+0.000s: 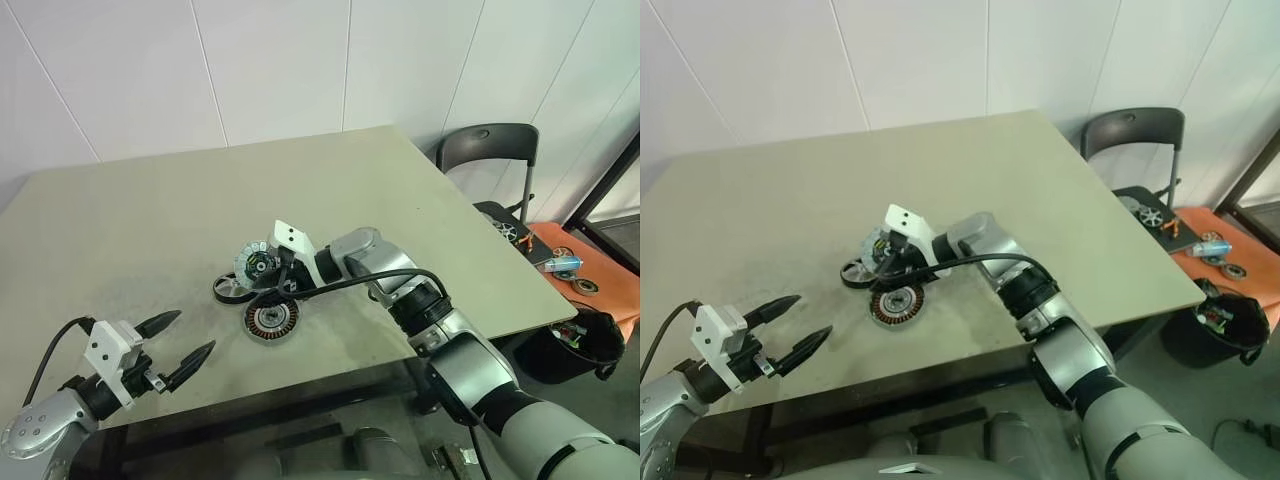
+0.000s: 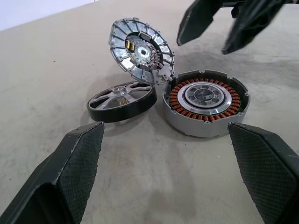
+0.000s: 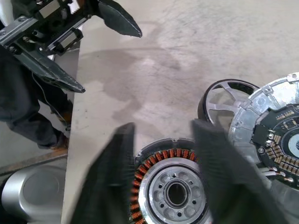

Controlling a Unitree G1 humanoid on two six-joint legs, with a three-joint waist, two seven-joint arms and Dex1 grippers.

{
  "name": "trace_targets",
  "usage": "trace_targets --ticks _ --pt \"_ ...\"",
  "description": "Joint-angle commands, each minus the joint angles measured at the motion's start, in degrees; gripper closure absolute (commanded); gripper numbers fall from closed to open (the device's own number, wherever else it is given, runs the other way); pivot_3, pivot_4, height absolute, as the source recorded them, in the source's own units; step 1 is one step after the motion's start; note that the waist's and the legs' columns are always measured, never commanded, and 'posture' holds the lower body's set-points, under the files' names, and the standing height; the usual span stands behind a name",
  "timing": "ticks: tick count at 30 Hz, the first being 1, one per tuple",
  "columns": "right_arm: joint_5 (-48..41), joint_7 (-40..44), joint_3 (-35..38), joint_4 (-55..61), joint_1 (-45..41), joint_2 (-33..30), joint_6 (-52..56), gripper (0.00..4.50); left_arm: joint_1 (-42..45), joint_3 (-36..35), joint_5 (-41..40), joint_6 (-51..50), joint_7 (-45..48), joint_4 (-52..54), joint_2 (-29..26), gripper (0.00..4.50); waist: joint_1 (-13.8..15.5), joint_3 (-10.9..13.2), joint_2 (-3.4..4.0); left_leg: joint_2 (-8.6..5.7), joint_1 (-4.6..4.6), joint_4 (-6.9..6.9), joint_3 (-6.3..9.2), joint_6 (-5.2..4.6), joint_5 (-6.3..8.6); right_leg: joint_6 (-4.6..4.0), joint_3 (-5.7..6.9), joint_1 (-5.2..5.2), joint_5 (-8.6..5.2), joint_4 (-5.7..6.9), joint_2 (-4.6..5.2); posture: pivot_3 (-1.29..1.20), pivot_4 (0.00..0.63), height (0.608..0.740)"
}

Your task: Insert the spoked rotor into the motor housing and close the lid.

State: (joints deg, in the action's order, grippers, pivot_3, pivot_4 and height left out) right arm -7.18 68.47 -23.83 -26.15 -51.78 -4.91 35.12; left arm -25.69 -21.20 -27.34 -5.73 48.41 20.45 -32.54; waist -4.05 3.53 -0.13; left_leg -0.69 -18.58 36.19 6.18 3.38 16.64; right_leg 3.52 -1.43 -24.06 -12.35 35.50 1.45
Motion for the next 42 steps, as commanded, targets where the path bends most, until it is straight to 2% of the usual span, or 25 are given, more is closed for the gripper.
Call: trace_targets --ticks 1,3,16,28,37,42 --pt "-1.09 -0.56 1.29 -0.49 -0.31 0.67 -0.2 3.78 0.64 -0.67 0.07 0.5 -0.04 1.32 -0.8 0.0 0.0 0.0 0.0 0.0 -0.01 0.0 0.0 0.0 0.0 0.0 0.0 0.0 0.0 0.0 0.0 0.0 0.0 0.74" --pt "-0.73 -0.93 0.8 -1.27 0.21 0.77 -0.85 4.48 0.67 -0.69 0.1 0.47 0.01 1.26 -0.83 0.0 0.0 0.0 0.0 0.0 -0.01 0.0 0.0 0.0 0.0 0.0 0.0 0.0 0.0 -0.01 0.0 0.0 0.0 0.74" --pt "4.86 -1.33 -4.22 -10.89 4.36 -0.06 -5.92 4.48 0.63 -0.79 0.25 0.35 -0.21 1.61 -0.7 0.0 -0.07 -0.03 -0.02 0.0 0.05 0.0 -0.02 0.0 0.0 0.0 -0.01 0.04 0.0 0.0 0.0 0.0 0.0 0.74" --pt "-4.42 -1.99 7.01 -6.84 -0.29 3.9 -0.63 4.48 0.59 -1.02 0.26 -0.16 -0.53 1.85 -0.9 0.0 -0.04 -0.03 0.01 0.01 0.09 -0.01 0.0 0.0 0.0 0.0 -0.01 0.08 0.0 0.0 -0.01 0.0 0.0 0.74" --pt "0.25 -0.09 1.2 -8.22 3.16 1.49 -3.95 4.48 0.16 -1.15 0.05 -0.42 -0.99 2.47 -0.92 0.0 0.01 -0.04 -0.01 0.0 0.04 -0.04 -0.01 0.0 0.0 0.0 -0.01 0.04 0.0 -0.04 0.01 0.0 0.0 0.74" --pt "5.24 -2.26 -2.66 -13.27 4.75 0.47 -6.53 4.48 0.21 -1.15 -0.17 -0.96 -1.34 2.95 -1.05 0.0 -0.05 -0.05 0.01 0.0 0.1 -0.04 -0.03 0.0 0.0 0.0 -0.01 0.07 0.0 -0.02 0.0 0.0 0.0 0.74"
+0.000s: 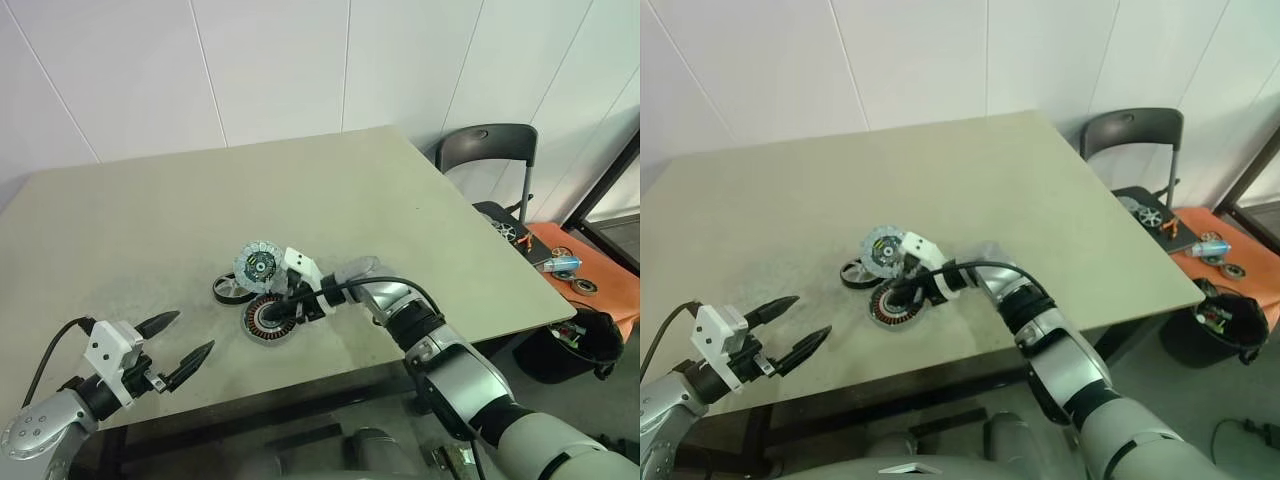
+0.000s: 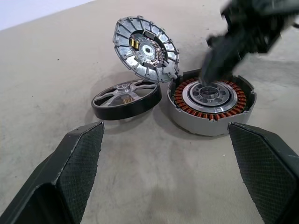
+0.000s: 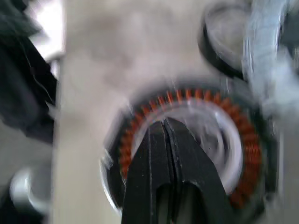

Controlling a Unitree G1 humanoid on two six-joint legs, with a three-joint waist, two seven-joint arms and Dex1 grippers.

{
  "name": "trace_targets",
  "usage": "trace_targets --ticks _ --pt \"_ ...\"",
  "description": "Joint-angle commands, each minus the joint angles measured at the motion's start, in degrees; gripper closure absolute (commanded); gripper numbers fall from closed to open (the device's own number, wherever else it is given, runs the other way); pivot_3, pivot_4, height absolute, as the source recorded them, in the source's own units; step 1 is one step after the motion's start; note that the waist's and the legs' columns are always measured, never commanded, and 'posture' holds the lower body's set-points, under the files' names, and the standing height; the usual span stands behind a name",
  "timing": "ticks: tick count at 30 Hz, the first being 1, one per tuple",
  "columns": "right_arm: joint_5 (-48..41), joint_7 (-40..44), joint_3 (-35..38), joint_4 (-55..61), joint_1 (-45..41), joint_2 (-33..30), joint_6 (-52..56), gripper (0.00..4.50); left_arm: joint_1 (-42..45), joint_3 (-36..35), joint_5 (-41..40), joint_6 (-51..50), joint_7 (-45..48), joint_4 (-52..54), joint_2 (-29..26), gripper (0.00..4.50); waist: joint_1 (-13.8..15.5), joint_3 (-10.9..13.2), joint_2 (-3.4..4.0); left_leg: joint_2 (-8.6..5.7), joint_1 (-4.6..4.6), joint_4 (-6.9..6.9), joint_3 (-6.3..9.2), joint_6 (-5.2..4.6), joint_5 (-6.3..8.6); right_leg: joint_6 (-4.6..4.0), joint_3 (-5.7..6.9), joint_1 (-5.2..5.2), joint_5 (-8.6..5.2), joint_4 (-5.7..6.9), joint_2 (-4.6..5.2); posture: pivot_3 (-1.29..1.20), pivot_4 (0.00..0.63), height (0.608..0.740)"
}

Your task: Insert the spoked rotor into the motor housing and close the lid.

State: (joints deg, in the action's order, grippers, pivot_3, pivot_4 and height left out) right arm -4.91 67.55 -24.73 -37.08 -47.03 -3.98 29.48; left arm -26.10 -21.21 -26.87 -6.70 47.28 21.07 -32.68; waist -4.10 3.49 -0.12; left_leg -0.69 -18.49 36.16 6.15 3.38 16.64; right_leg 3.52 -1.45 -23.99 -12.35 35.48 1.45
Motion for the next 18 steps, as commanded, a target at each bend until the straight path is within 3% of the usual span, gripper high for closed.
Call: trace_targets --ticks 1,11,18 --pt "2.7 -2.3 -0.9 -3.18 -0.32 -0.05 -0.99 4.48 0.67 -1.16 -0.63 -0.1 -0.21 2.37 -0.96 0.0 -0.01 -0.01 0.0 0.01 0.07 0.0 0.01 0.0 0.0 0.0 0.0 0.07 0.0 0.01 -0.01 0.0 0.0 0.74" --pt "-7.29 -0.78 9.05 4.09 -4.09 3.32 1.21 4.48 1.25 -1.3 -0.72 -0.85 -0.43 2.5 -1.38 0.0 0.0 0.03 0.02 0.01 0.04 0.05 0.03 0.0 0.0 0.0 0.01 0.1 0.0 -0.01 -0.01 0.0 0.0 0.74" --pt "-6.17 0.16 7.11 4.56 -3.11 2.52 0.8 4.48 1.12 -1.48 -0.76 -1.32 -0.56 2.87 -1.22 0.0 0.02 0.01 0.0 0.03 -0.05 -0.11 0.03 0.0 0.0 0.01 0.02 -0.07 0.01 -0.01 -0.02 0.0 0.0 0.74"
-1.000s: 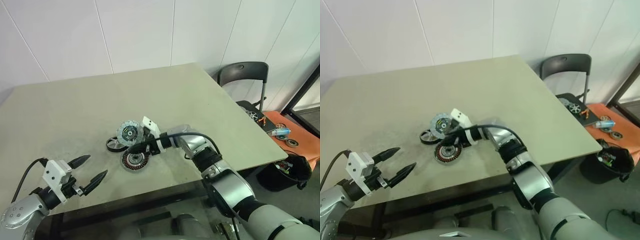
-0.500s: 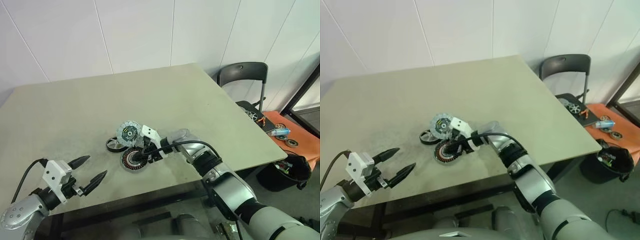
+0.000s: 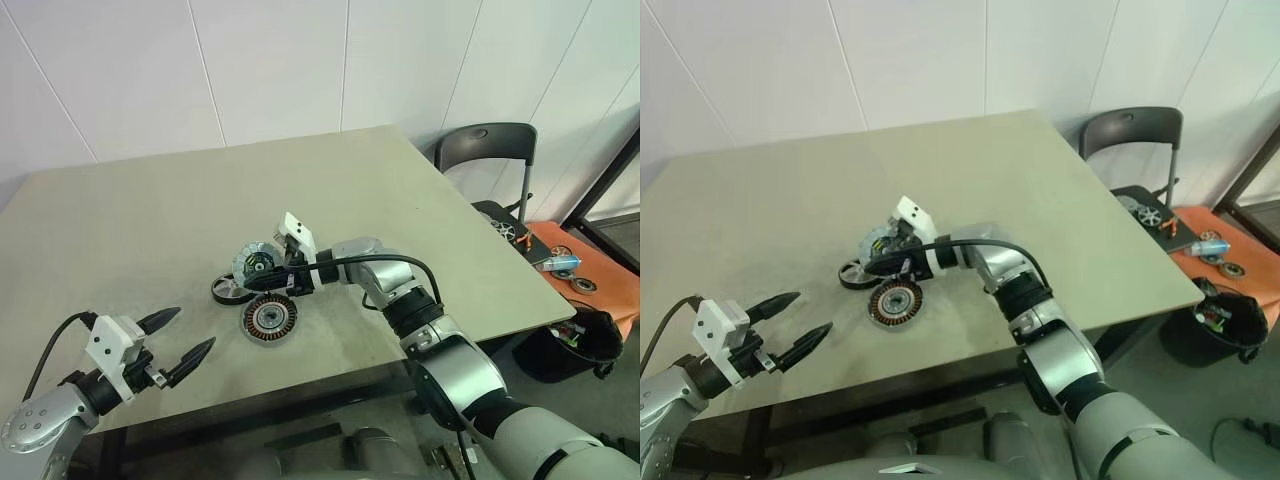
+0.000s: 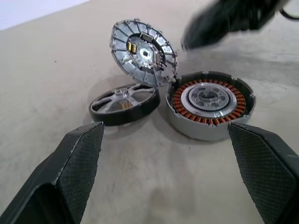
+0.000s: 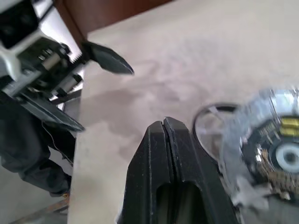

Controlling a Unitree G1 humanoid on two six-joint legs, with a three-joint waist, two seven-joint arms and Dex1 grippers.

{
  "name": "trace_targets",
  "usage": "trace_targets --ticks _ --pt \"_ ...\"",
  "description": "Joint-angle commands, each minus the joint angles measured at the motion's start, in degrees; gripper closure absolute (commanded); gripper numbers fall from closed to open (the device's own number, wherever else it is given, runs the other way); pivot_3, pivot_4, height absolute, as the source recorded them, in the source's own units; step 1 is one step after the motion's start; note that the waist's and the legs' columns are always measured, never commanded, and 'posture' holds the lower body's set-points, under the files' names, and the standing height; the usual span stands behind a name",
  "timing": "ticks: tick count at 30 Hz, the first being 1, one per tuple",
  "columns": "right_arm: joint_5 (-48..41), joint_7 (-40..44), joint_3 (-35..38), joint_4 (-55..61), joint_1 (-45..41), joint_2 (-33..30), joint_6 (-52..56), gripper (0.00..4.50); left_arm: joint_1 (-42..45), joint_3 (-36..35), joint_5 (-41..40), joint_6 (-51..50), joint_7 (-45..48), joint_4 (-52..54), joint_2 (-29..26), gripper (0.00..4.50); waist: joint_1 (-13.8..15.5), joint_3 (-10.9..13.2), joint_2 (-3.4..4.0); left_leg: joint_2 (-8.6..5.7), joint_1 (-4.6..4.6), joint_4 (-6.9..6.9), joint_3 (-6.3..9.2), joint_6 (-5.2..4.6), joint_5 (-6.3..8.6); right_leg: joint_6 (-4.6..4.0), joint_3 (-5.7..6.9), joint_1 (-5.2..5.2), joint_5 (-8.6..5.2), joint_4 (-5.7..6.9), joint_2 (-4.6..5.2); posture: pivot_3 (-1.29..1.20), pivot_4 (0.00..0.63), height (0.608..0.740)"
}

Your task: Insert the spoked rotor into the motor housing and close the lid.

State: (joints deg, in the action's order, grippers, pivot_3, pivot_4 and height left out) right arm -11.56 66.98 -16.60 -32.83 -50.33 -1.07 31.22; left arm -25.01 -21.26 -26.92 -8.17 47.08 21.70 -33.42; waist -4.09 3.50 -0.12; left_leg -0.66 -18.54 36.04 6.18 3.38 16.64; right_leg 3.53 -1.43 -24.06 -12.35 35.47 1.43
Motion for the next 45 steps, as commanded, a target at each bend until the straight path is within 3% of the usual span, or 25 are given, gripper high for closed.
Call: trace_targets --ticks 1,9,22,26,31,34,39,45 --pt "1.44 0.87 -2.02 -0.05 0.8 -0.92 -1.46 4.48 -0.08 -1.49 -0.73 0.12 -0.41 2.36 -0.42 0.0 0.06 0.0 0.0 0.0 -0.01 0.01 -0.01 0.0 0.0 0.0 0.0 0.0 0.0 0.0 0.01 0.0 0.0 0.74" --pt "11.04 -2.64 -9.87 -8.5 3.51 -3.68 -5.45 4.48 -0.56 -1.45 -0.84 -0.07 -0.82 3.04 -0.29 0.0 -0.04 -0.03 0.03 -0.03 0.07 0.09 -0.06 0.0 0.0 -0.03 -0.03 0.07 -0.02 -0.01 0.03 0.0 0.0 0.74" --pt "0.7 -3.59 2.97 -4.22 -1.61 1.07 -2.14 4.48 -0.23 -1.9 -0.79 -0.69 -2.05 2.74 -0.35 0.0 -0.08 -0.03 -0.05 0.0 0.04 0.06 0.0 0.0 0.0 -0.04 0.0 0.05 -0.02 -0.01 0.0 0.0 0.0 0.74" --pt "1.89 -2.54 1.57 -2.69 -1.18 -0.09 -4.21 4.48 0.62 -2.77 -2.39 -1.93 -3.64 2.41 0.49 0.0 0.06 -0.03 -0.04 0.01 -0.02 -0.05 0.01 0.0 0.0 -0.03 0.01 -0.04 -0.01 0.0 0.0 0.0 0.0 0.74" --pt "3.17 -0.5 -0.13 2.28 -0.64 -3.83 -6.06 4.48 4.13 -5.71 -4.26 -7.67 -12.83 1.32 3.66 0.0 0.1 -0.04 -0.06 -0.01 -0.06 0.1 0.01 0.0 0.0 -0.03 0.01 0.0 -0.01 -0.01 0.02 0.0 0.0 0.74" --pt "3.31 2.12 -1.0 6.26 0.17 -7.3 -7.06 3.89 4.83 -7.43 -10.11 -17.19 -17.48 1.64 4.53 0.0 0.06 -0.06 -0.1 -0.02 -0.01 0.11 0.0 0.0 0.0 -0.02 0.0 0.06 -0.01 -0.01 0.03 0.0 0.0 0.74" --pt "1.41 13.31 -3.5 17.35 2.64 -18.66 -5.27 2.27 7.89 -9.15 -23.75 -30.45 -21.92 -0.88 6.03 0.0 0.16 -0.04 -0.12 -0.03 -0.04 0.09 0.04 0.0 0.0 -0.01 0.04 0.06 -0.02 -0.09 0.04 0.0 0.0 0.74" --pt "-0.61 16.0 -3.17 22.26 3.65 -23.1 -3.92 0.08 16.5 -10.39 -34.11 -40.51 -32.2 -8.27 10.48 0.0 0.05 -0.04 -0.16 -0.04 0.18 0.11 0.1 0.0 0.0 -0.03 0.07 0.25 -0.02 -0.01 0.0 0.0 0.0 0.74"
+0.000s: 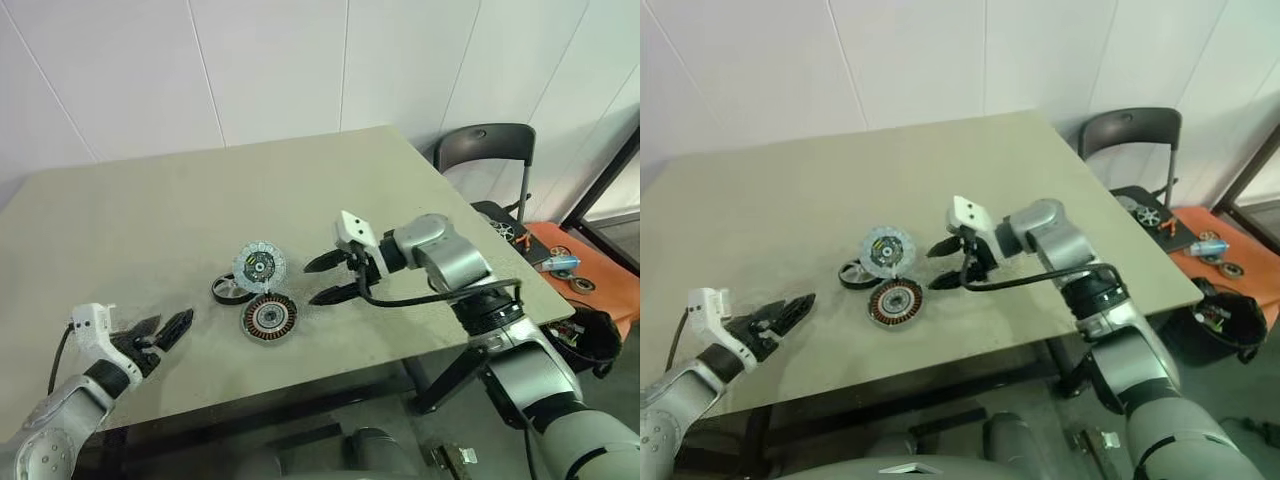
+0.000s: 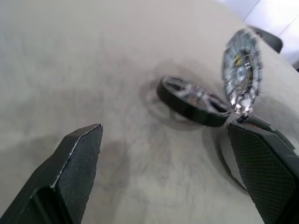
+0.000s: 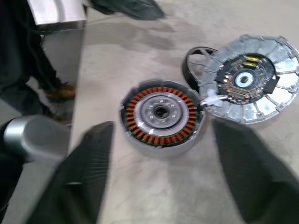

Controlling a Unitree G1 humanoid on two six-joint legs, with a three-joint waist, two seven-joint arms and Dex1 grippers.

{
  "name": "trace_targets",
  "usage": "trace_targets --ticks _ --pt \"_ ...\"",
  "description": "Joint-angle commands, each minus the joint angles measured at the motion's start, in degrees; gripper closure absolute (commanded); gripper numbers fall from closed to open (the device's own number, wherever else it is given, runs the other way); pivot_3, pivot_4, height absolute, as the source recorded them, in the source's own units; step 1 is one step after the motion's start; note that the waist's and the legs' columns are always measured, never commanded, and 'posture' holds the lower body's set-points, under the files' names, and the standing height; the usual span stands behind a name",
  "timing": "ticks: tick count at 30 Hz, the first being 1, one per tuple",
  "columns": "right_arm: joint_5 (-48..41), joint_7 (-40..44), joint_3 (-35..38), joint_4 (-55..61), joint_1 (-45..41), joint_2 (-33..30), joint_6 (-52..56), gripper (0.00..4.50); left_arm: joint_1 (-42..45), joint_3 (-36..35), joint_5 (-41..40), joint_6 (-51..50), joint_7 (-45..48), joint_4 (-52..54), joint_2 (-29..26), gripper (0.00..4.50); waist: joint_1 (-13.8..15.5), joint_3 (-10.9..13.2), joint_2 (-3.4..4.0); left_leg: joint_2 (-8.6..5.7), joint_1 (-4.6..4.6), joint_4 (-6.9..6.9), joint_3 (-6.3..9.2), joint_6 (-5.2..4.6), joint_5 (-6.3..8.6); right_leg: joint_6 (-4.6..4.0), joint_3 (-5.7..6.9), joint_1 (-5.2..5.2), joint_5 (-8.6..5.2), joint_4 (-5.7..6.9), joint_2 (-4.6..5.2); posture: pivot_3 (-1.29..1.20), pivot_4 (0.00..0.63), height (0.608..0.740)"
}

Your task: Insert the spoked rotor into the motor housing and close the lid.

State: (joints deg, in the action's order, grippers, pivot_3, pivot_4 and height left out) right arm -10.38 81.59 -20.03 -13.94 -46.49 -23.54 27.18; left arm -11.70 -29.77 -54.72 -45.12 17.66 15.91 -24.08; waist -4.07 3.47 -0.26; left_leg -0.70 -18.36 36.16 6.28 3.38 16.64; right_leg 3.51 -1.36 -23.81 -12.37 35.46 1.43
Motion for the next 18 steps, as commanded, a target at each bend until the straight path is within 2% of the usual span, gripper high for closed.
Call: trace_targets --ticks 1,7,18 --pt "-1.94 1.85 0.18 3.75 0.02 -1.11 0.27 0.03 4.54 -2.01 -8.37 -4.92 -2.79 -4.06 1.71 0.0 0.09 -0.01 -0.02 0.01 0.01 0.0 0.04 0.0 0.0 0.0 0.03 0.04 0.0 0.0 -0.01 0.0 0.0 0.74" --pt "-0.81 0.05 0.4 3.17 0.26 -1.11 -2.49 0.03 11.54 -2.75 -16.36 -7.78 -5.21 -10.99 5.2 0.0 0.17 -0.03 -0.09 -0.11 -0.05 0.05 0.07 0.01 0.0 0.01 0.04 0.09 0.01 -0.11 0.1 0.0 0.0 0.74" --pt "-1.06 -0.13 0.12 3.95 0.79 -1.61 -3.17 0.03 17.09 -4.01 -23.58 -7.7 -7.48 -18.52 8.9 0.0 0.55 -0.03 -0.11 -0.2 -0.04 0.07 0.09 0.01 -0.01 0.0 0.0 0.18 0.01 -0.2 0.14 0.0 0.0 0.74"
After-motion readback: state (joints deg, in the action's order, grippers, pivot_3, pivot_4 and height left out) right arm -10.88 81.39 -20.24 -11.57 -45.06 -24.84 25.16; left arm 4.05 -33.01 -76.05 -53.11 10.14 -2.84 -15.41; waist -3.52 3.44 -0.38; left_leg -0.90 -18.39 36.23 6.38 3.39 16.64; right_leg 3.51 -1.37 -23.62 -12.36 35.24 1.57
